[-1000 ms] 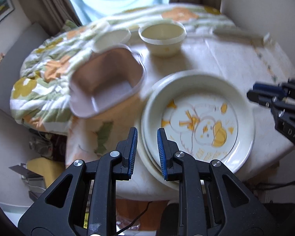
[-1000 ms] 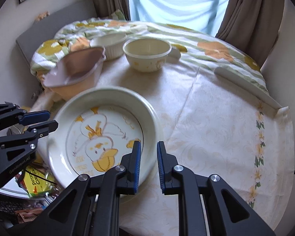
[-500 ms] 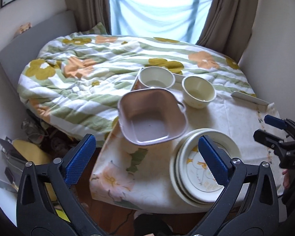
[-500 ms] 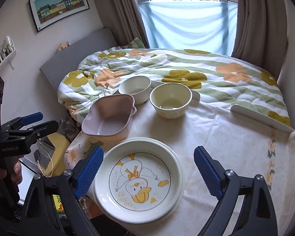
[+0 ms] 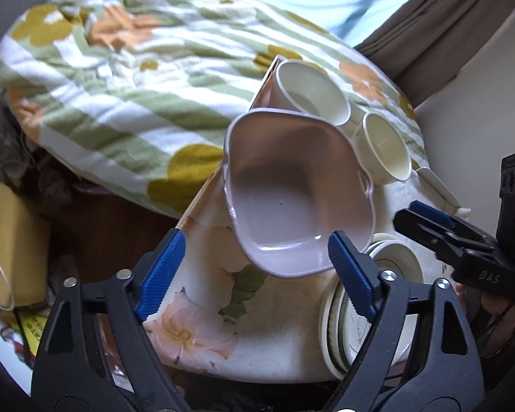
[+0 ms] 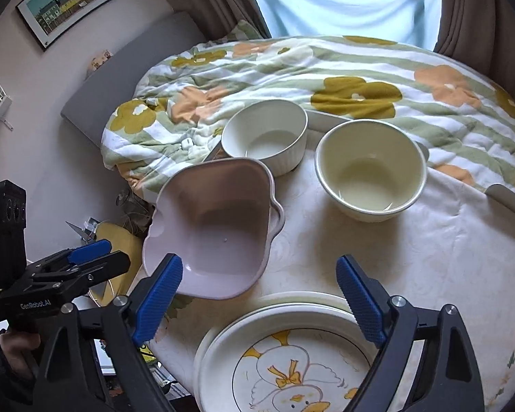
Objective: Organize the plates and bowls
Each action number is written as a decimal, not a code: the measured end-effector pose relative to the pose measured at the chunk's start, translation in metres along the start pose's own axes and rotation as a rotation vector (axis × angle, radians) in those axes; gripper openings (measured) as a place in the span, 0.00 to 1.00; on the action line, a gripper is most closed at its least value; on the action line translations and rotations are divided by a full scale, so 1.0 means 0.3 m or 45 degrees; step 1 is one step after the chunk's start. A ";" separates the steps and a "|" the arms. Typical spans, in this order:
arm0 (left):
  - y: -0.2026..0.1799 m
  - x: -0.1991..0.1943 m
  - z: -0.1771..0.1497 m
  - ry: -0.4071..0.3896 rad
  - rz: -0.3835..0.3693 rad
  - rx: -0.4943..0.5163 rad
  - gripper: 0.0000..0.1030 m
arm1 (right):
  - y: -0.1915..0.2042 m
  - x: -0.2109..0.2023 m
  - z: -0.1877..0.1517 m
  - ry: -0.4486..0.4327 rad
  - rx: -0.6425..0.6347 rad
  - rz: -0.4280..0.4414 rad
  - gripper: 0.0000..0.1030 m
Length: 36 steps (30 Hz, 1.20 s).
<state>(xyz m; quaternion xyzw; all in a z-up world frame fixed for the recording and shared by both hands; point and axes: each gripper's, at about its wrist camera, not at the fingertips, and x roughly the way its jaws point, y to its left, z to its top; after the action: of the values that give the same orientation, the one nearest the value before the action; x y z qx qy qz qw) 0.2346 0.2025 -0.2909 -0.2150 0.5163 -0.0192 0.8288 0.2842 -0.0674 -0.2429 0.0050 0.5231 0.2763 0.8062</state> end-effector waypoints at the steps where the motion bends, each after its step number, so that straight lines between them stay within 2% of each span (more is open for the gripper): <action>1: 0.007 0.022 0.007 0.019 -0.010 -0.007 0.69 | 0.001 0.039 0.005 0.032 0.011 -0.004 0.71; 2: 0.017 0.050 0.017 0.041 -0.015 -0.015 0.60 | -0.002 0.070 0.010 0.064 0.022 -0.003 0.66; 3: 0.026 0.077 0.026 0.064 -0.018 -0.022 0.57 | -0.004 0.095 0.013 0.088 0.030 -0.007 0.58; 4: 0.033 0.096 0.034 0.082 -0.022 -0.024 0.50 | -0.004 0.123 0.015 0.112 0.038 -0.011 0.54; 6: 0.046 0.134 0.051 0.112 -0.008 -0.019 0.46 | -0.011 0.156 0.020 0.134 0.050 -0.013 0.46; 7: 0.048 0.151 0.058 0.122 -0.003 -0.013 0.40 | -0.014 0.170 0.023 0.143 0.055 -0.016 0.45; 8: 0.050 0.169 0.067 0.134 -0.003 -0.007 0.33 | -0.015 0.184 0.028 0.148 0.058 -0.021 0.40; 9: 0.054 0.181 0.075 0.143 -0.005 -0.004 0.31 | -0.015 0.193 0.032 0.150 0.058 -0.027 0.33; 11: 0.056 0.204 0.090 0.148 0.000 0.015 0.19 | -0.017 0.211 0.043 0.150 0.057 -0.039 0.29; 13: 0.053 0.214 0.099 0.144 0.005 0.037 0.16 | -0.017 0.224 0.050 0.147 0.047 -0.047 0.17; 15: 0.046 0.213 0.098 0.145 -0.002 0.057 0.16 | -0.013 0.234 0.053 0.145 0.038 -0.071 0.14; 19: 0.015 0.206 0.102 0.123 0.047 0.144 0.16 | -0.017 0.235 0.052 0.137 0.035 -0.073 0.14; 26: -0.036 0.117 0.100 0.052 0.100 0.211 0.16 | 0.022 0.159 0.044 0.051 -0.019 -0.067 0.14; 31: -0.135 0.014 0.070 -0.013 0.143 0.265 0.16 | 0.026 0.037 0.014 -0.047 -0.037 -0.035 0.14; 36: -0.298 -0.085 -0.003 -0.088 0.167 0.325 0.16 | -0.024 -0.131 -0.063 -0.129 -0.025 -0.017 0.14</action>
<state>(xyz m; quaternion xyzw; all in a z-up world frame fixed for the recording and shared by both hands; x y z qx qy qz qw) 0.2389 0.1274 -0.2360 -0.0742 0.4939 -0.0233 0.8660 0.2597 -0.0965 -0.2206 0.0076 0.4789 0.2756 0.8334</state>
